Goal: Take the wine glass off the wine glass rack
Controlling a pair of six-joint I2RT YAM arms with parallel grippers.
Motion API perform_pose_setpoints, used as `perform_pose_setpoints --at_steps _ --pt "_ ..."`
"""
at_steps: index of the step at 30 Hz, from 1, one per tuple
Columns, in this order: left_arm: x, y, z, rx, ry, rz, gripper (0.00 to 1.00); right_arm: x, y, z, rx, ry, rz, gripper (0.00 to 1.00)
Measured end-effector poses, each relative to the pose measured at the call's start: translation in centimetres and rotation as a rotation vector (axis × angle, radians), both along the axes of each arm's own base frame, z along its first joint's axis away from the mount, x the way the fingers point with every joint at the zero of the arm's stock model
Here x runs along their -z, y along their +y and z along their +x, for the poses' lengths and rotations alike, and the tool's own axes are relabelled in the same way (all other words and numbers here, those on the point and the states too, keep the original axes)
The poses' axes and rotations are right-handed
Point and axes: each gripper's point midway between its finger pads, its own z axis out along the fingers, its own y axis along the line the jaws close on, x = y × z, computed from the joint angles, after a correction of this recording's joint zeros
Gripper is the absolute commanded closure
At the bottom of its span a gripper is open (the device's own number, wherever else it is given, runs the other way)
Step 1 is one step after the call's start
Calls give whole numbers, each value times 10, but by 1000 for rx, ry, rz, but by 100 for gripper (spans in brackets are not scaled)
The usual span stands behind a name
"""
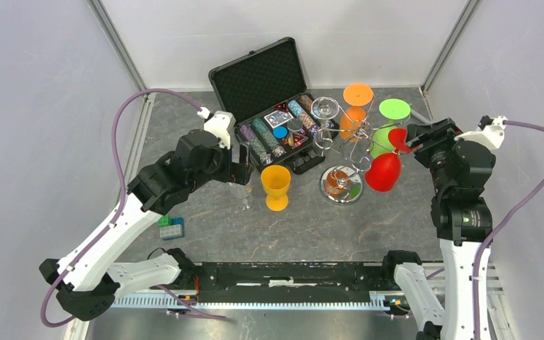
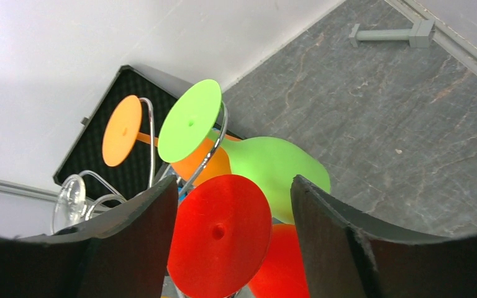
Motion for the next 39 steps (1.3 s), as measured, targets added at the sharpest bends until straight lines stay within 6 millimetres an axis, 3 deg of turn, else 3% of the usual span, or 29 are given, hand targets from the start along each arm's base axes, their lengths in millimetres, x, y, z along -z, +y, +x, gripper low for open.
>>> perform_pose_setpoints --at_steps 10,20,24,27,39 --pt "0 -1 1 3 -5 -7 0 31 -2 -8 55 -25 119 53" --pt "-1 -1 0 3 -8 -11 0 21 0 -7 59 -82 165 83" --pt "-2 0 -1 3 -11 -12 0 9 0 -5 56 -129 184 100" --pt "-2 0 0 2 -14 -10 0 -1 2 -8 45 -158 190 100" --pt "0 1 -1 3 -16 -10 0 -4 10 -9 18 -160 244 100"
